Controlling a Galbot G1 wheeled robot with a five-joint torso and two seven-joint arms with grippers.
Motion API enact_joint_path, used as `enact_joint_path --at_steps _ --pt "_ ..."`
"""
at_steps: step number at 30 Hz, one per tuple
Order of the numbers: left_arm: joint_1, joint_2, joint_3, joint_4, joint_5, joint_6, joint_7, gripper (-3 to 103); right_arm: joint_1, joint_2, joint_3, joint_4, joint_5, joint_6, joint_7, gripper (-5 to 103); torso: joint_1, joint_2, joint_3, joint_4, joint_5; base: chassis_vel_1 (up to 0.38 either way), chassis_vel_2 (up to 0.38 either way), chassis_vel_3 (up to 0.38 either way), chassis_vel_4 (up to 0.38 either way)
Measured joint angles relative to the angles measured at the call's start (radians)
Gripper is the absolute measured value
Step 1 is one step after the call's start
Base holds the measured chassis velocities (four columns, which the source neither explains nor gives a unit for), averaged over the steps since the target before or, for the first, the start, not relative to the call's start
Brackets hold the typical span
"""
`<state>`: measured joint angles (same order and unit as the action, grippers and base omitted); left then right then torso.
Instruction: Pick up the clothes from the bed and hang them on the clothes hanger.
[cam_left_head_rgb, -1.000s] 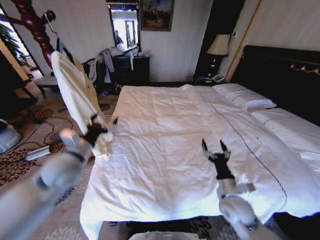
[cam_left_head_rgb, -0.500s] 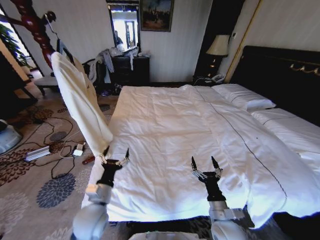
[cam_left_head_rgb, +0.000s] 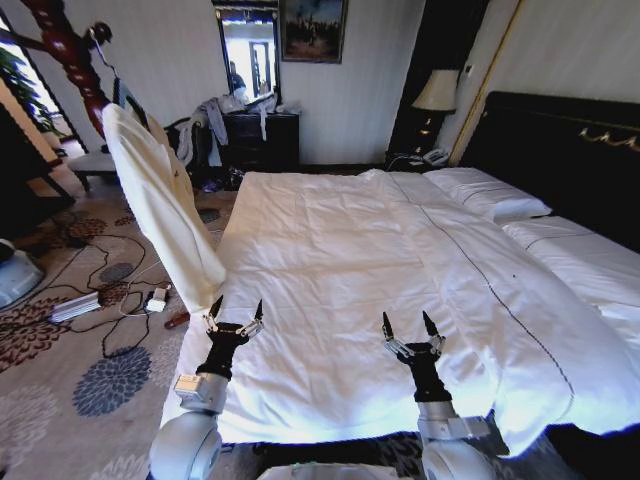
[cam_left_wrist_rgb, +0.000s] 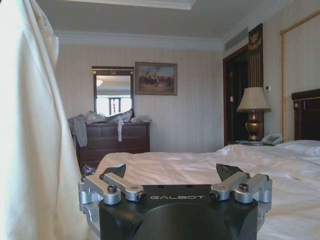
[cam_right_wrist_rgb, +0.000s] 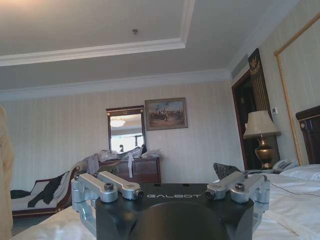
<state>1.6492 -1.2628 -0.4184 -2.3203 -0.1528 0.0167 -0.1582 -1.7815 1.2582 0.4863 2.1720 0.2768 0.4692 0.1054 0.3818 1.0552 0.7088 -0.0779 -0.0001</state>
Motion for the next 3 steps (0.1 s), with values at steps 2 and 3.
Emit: enact_joint_path --at_steps 2,3 --pt "0.0 0.001 0.0 0.0 -0.001 0.001 0.0 100 0.0 0.0 0.0 0.0 0.001 0.0 0.0 100 0.0 0.0 0.0 0.0 0.0001 0.0 0.0 0.0 0.0" --pt "-0.001 0.002 0.0 0.0 -0.002 0.001 -0.001 100 0.0 0.0 0.0 0.0 0.001 0.0 0.0 100 0.0 0.0 0.0 0.0 0.0 0.0 0.0 0.0 0.0"
